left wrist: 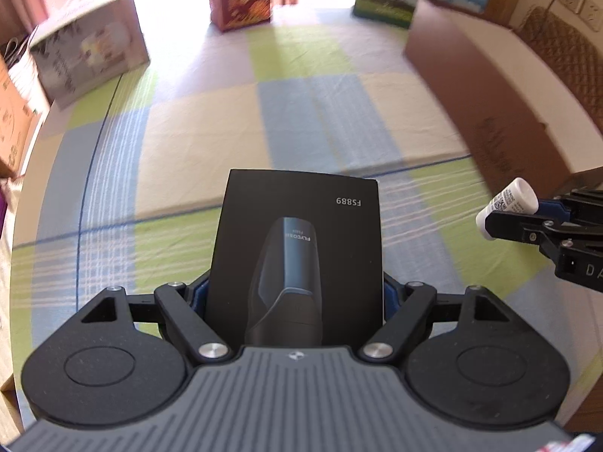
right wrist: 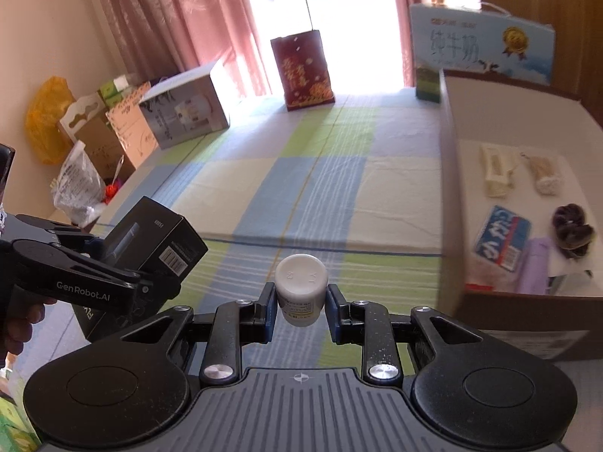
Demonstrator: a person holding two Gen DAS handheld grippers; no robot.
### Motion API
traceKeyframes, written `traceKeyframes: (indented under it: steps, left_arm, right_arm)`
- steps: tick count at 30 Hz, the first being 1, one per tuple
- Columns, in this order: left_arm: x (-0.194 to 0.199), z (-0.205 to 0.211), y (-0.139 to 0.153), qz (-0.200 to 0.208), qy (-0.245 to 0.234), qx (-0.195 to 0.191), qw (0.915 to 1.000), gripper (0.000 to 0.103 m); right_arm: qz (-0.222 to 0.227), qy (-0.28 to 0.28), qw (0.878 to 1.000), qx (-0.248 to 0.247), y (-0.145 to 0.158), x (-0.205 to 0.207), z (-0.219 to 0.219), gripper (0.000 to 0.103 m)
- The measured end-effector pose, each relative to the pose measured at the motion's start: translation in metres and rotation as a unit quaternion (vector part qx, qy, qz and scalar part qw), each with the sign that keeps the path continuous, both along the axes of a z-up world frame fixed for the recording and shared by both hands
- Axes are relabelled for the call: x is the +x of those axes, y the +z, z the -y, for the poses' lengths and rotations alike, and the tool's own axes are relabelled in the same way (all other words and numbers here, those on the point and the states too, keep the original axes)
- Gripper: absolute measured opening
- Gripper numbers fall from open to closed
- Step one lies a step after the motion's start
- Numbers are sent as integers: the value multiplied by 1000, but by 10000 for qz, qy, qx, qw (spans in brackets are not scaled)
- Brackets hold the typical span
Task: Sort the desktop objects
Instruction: 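Carry the black box and white bottle over the brown cardboard box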
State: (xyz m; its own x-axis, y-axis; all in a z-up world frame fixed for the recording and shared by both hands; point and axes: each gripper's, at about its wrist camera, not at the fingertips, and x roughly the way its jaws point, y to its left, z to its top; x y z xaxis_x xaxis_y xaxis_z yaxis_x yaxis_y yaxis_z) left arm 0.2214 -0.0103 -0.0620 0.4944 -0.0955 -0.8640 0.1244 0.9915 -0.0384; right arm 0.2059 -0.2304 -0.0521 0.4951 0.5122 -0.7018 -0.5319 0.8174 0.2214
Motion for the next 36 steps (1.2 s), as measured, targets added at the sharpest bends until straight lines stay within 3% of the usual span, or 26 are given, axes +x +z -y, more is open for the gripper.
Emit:
traceKeyframes:
  steps: [8, 17, 22, 27, 36]
  left_arm:
    - [9, 67, 52, 546, -491, -265, 9970, 77]
    - [42, 161, 81, 924, -1023, -659, 9883, 77]
    - [76, 210, 81, 984, -1163, -722, 9857, 77]
    - [115, 255, 68, 934, -1154, -474, 9878, 78]
    - [187, 286, 31, 500, -834, -348, 9947, 78]
  right_arm:
    - [273, -489, 9980, 283, 42, 4, 68, 24]
    - [631, -1057, 9921, 240, 75, 48, 149, 24]
    - [615, -1144, 9915, -5, 67, 92, 177, 24]
    - [563, -980, 9931, -324, 53, 133, 188, 24]
    - [444, -728, 9938, -707, 35, 190, 195, 24]
